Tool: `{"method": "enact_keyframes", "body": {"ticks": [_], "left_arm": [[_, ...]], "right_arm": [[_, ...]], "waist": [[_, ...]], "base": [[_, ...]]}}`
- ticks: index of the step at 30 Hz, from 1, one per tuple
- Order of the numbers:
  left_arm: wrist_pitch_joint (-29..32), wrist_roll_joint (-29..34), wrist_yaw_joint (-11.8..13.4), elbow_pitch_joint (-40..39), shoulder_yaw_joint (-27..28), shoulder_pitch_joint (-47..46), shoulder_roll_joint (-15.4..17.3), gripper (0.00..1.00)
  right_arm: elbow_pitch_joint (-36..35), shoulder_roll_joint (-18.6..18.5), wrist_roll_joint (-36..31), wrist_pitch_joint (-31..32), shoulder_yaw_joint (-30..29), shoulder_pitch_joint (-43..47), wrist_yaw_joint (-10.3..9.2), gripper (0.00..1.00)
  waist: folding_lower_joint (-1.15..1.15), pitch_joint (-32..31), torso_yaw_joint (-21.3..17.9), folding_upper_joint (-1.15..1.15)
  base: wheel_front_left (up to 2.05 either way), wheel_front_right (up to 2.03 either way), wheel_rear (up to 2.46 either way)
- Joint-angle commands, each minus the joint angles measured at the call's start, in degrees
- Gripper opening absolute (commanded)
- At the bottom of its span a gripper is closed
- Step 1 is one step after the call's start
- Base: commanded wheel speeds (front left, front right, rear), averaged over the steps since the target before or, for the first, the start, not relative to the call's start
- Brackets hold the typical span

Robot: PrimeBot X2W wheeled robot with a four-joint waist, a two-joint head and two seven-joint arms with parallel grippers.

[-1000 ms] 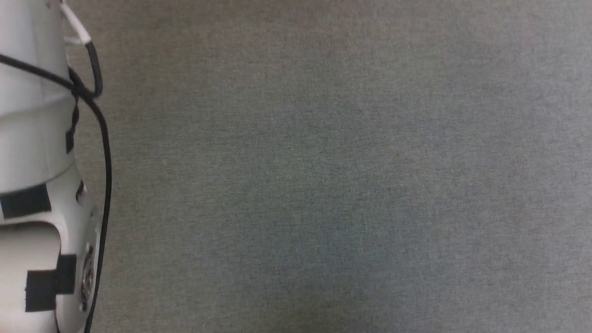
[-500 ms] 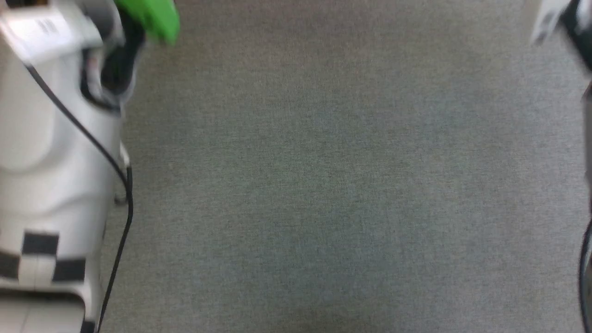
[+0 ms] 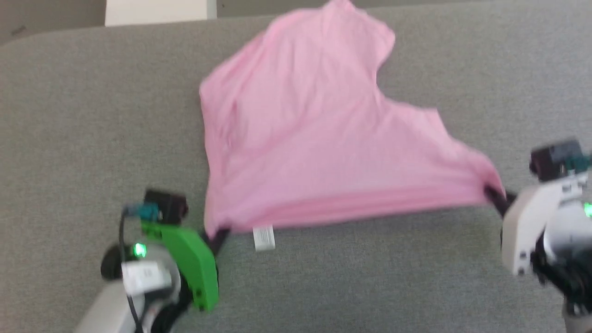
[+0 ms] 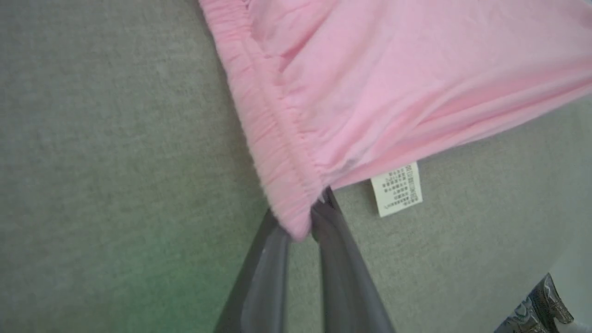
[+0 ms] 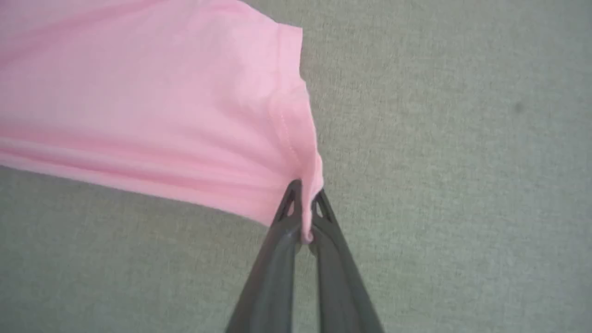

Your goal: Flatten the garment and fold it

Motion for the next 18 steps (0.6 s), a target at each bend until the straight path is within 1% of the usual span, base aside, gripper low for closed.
{"method": "enact_keyframes", "body": {"ticks": [1,7,11,14,16,18], "left_arm": [[0.7,-0.07,1.51,-1.6,0.36,3.73,2.05,0.0],[3.92,-1.18,5.61,-11.12,-1.33,15.97,3.14,0.0],[6.02,-2.72,8.12,-16.88,-1.78,21.39,3.22,0.0],[7.13,-3.13,9.21,-20.14,-2.17,22.85,3.16,0.0],[7.18,-2.89,9.54,-21.68,-2.26,22.39,2.9,0.0],[7.29,-2.39,9.66,-22.38,-2.32,20.96,2.64,0.0]], "right_arm": [[-2.13,0.32,-0.66,1.27,-2.14,3.58,-0.14,0.0],[-10.6,5.67,-2.8,8.26,-8.14,19.54,-0.14,0.0],[-15.55,8.78,-3.93,11.17,-10.79,26.08,-0.14,0.0],[-18.46,9.68,-4.26,10.84,-11.45,27.23,-0.14,0.0],[-19.75,9.34,-4.53,9.68,-11.11,26.13,-0.14,0.0],[-20.09,8.05,-5.19,7.77,-10.42,23.63,-0.14,0.0]], "waist": [[0.01,-3.69,0.33,0.0],[0.01,-6.32,1.39,0.0],[0.01,-7.33,2.03,0.0],[0.01,-7.83,2.55,0.0],[0.01,-7.9,2.93,0.0],[0.01,-7.98,3.43,0.0]], "base": [[0.0,0.0,0.0],[0.0,0.0,0.0],[0.0,0.0,0.0],[0.0,0.0,0.0],[0.0,0.0,0.0],[0.0,0.0,0.0]]}}
